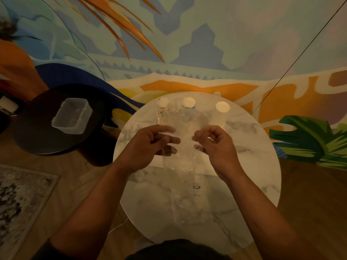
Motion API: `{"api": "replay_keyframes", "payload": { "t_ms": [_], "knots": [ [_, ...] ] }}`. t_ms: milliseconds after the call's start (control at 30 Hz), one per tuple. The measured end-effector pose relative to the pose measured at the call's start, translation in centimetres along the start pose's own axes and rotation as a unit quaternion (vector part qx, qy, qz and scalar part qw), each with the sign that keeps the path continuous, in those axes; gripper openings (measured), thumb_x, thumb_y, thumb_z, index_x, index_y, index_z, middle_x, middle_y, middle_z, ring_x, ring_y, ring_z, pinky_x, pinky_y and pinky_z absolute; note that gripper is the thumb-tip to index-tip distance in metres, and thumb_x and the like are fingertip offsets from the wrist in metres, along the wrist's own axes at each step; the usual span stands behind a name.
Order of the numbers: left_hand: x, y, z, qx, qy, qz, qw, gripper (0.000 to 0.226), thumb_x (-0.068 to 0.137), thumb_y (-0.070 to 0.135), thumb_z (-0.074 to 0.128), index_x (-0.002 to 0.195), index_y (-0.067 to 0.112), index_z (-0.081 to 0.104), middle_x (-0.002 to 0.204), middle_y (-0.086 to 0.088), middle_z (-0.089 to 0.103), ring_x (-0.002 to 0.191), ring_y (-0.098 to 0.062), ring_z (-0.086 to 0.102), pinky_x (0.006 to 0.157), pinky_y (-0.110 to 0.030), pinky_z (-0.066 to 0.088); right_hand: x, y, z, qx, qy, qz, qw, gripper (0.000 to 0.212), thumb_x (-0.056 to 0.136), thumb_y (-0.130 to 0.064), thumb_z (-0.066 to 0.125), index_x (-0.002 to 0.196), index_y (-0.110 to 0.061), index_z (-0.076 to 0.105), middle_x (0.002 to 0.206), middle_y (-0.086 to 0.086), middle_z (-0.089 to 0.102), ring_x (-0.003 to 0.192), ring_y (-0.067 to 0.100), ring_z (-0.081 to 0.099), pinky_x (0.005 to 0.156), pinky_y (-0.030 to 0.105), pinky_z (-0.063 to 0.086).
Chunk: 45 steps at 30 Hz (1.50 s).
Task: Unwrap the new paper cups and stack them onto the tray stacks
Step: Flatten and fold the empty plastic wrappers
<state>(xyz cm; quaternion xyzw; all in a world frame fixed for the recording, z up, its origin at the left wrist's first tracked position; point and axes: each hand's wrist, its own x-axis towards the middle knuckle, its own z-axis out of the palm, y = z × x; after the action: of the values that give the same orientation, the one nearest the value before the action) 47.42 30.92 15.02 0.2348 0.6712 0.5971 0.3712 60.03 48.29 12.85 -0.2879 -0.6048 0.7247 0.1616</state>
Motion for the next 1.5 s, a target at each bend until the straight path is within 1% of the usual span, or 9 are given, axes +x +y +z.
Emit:
{"api": "replay_keyframes", "payload": {
  "t_ms": [67, 133, 233, 500, 600, 733, 833, 1300, 1500],
  "knots": [
    [0.2, 0.0, 0.0, -0.014, 0.019, 0.002, 1.0, 0.023, 0.102, 0.006, 0.051, 0.121, 0.011, 0.062, 0.106, -0.006, 0.078, 0.091, -0.029, 0.075, 0.077, -0.03, 0.061, -0.3, 0.2, -0.1, -0.014, -0.096, 0.07, 0.993, 0.054, 0.077, -0.034, 0.077, 0.123, -0.011, 0.062, 0.114, 0.007, 0.074, 0.101, 0.029, 0.073, 0.093, 0.049, 0.057],
    [0.4, -0.1, 0.1, -0.043, 0.032, -0.011, 0.999, 0.03, 0.096, 0.02, 0.058, 0.125, 0.012, 0.06, 0.108, -0.007, 0.077, 0.095, -0.029, 0.074, 0.081, -0.033, 0.062, -0.7, 0.4, -0.3, -0.05, -0.14, 0.081, 0.986, 0.03, 0.087, -0.024, 0.073, 0.114, -0.01, 0.069, 0.105, 0.011, 0.077, 0.095, 0.03, 0.075, 0.092, 0.047, 0.058],
    [0.4, -0.8, 0.4, 0.009, -0.001, -0.042, 0.999, 0.047, 0.083, 0.034, 0.069, 0.125, 0.017, 0.06, 0.112, -0.007, 0.074, 0.098, -0.024, 0.073, 0.084, -0.034, 0.061, -0.8, 0.6, -0.5, -0.038, -0.089, 0.072, 0.993, 0.014, 0.096, -0.016, 0.067, 0.099, -0.005, 0.074, 0.094, 0.012, 0.077, 0.087, 0.025, 0.075, 0.087, 0.044, 0.06],
    [0.5, -2.3, 0.8, -0.004, 0.017, -0.078, 0.997, 0.009, 0.091, 0.005, 0.07, 0.1, 0.007, 0.069, 0.084, -0.008, 0.075, 0.075, -0.021, 0.071, 0.074, -0.031, 0.061, -0.3, 0.4, -1.0, -0.035, -0.068, 0.073, 0.994, 0.014, 0.09, -0.014, 0.073, 0.079, -0.007, 0.068, 0.067, 0.01, 0.069, 0.064, 0.02, 0.067, 0.065, 0.029, 0.058],
    [0.7, -2.3, 0.6, -0.013, 0.017, -0.084, 0.996, 0.013, 0.091, 0.003, 0.07, 0.102, 0.009, 0.069, 0.087, -0.012, 0.076, 0.074, -0.021, 0.071, 0.074, -0.031, 0.061, -0.1, 0.4, -1.4, -0.001, -0.061, 0.095, 0.994, 0.004, 0.092, -0.008, 0.069, 0.092, -0.004, 0.071, 0.073, 0.01, 0.073, 0.071, 0.023, 0.071, 0.069, 0.031, 0.061],
    [0.7, -2.5, 0.8, -0.016, 0.044, -0.065, 0.997, 0.018, 0.088, 0.0, 0.071, 0.104, 0.009, 0.068, 0.086, -0.013, 0.071, 0.077, -0.021, 0.071, 0.071, -0.029, 0.061, 0.0, 0.6, -1.8, 0.045, -0.113, 0.133, 0.984, 0.03, 0.096, -0.007, 0.064, 0.125, -0.011, 0.061, 0.105, 0.015, 0.075, 0.091, 0.03, 0.073, 0.085, 0.045, 0.06],
    [0.6, -2.7, 0.8, -0.017, 0.033, -0.055, 0.998, 0.022, 0.087, 0.002, 0.073, 0.107, 0.01, 0.067, 0.083, -0.009, 0.067, 0.08, -0.019, 0.07, 0.074, -0.031, 0.061, -0.2, 1.2, -1.9, 0.026, -0.152, 0.148, 0.977, 0.046, 0.089, 0.001, 0.07, 0.131, -0.013, 0.058, 0.094, 0.01, 0.071, 0.082, 0.026, 0.069, 0.085, 0.045, 0.059],
    [0.9, -2.2, 0.0, -0.144, 0.016, -0.12, 0.982, 0.027, 0.099, -0.001, 0.053, 0.09, 0.012, 0.074, 0.089, -0.01, 0.073, 0.067, -0.018, 0.067, 0.063, -0.032, 0.06, 0.3, 1.5, -2.5, 0.051, -0.142, 0.112, 0.982, 0.022, 0.1, 0.0, 0.054, 0.111, -0.007, 0.071, 0.1, 0.019, 0.075, 0.071, 0.024, 0.07, 0.066, 0.033, 0.058],
    [1.4, -2.3, -0.1, -0.073, 0.024, -0.11, 0.991, 0.043, 0.097, -0.015, 0.043, 0.084, 0.007, 0.078, 0.088, -0.01, 0.076, 0.071, -0.019, 0.07, 0.064, -0.029, 0.061, 0.7, 2.2, -2.3, 0.048, -0.145, 0.106, 0.983, 0.047, 0.089, 0.024, 0.043, 0.079, -0.003, 0.08, 0.084, 0.014, 0.076, 0.066, 0.022, 0.071, 0.061, 0.029, 0.059]
  ]
}}
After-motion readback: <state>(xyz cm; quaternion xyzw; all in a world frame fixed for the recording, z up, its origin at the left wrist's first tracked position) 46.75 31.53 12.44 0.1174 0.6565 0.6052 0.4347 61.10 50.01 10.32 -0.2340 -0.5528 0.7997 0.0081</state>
